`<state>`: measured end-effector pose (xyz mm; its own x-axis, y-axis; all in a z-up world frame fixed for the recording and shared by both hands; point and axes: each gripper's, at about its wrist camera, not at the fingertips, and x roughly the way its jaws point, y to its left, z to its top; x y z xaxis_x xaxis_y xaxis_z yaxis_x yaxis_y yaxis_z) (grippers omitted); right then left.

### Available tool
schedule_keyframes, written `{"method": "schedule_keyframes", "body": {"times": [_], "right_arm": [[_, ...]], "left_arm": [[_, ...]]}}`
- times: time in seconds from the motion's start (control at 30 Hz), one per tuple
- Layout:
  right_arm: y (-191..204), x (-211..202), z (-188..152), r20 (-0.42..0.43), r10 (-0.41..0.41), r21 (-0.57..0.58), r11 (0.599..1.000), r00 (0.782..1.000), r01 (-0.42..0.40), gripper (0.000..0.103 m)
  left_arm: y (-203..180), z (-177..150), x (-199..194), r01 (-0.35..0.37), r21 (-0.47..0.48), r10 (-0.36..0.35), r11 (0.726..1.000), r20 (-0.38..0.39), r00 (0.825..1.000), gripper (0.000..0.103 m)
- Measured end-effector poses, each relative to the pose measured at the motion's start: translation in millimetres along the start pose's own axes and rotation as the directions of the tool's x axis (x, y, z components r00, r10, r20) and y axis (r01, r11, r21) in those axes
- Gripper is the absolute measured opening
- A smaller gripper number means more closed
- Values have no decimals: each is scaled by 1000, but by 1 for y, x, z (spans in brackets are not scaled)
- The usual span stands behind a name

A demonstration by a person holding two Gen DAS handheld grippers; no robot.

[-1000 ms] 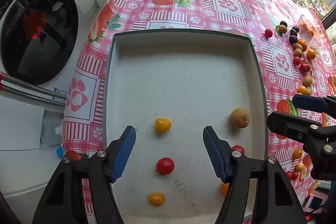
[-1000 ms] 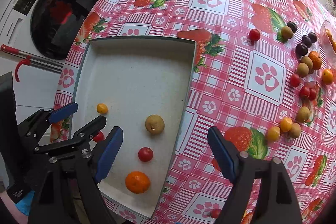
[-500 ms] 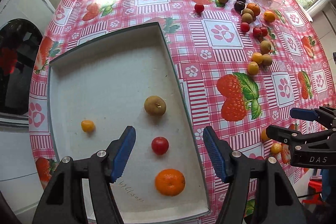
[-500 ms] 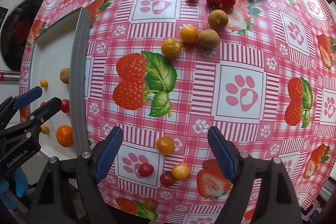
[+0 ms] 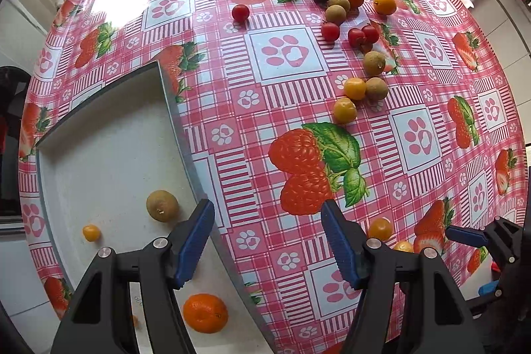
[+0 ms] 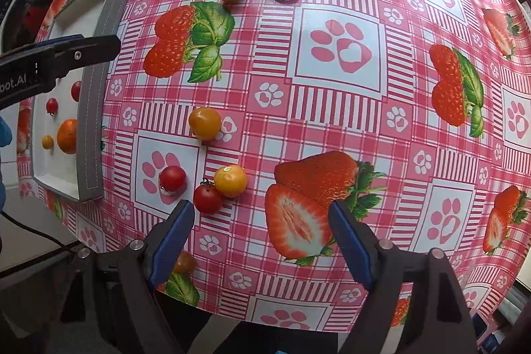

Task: Organize fruits
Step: 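Move both tools back from the tray toward the fruit, then grasp a yellow cherry tomato with the left tool while the right tool grasps another yellow tomato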

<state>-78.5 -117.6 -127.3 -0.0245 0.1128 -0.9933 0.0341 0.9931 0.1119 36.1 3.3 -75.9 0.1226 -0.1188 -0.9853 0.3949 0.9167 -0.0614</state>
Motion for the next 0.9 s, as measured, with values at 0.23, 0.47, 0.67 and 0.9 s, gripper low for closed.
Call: {"method": "schedule_keyframes", "body": {"times": [0.23,0.47,0.67,0.9], "right_arm": [[-7,2,-18,22,6,37,999,1000,-7,85],[-29,-4,-28,56,-43,-28,999,998,44,70],[0,5,-32,82,-34,-251,967,996,54,60],[23,4,-19,115,23,-342,939,993,18,55]], "left_arm": [[-19,16,13,2,36,-1,999,-13,1000,68],[-31,27,22,-4,69,5,998,-21,1000,68],[-47,40,36,-5,90,7,996,-24,1000,68],[-62,56,56,6,96,-3,995,-25,1000,68]]}}
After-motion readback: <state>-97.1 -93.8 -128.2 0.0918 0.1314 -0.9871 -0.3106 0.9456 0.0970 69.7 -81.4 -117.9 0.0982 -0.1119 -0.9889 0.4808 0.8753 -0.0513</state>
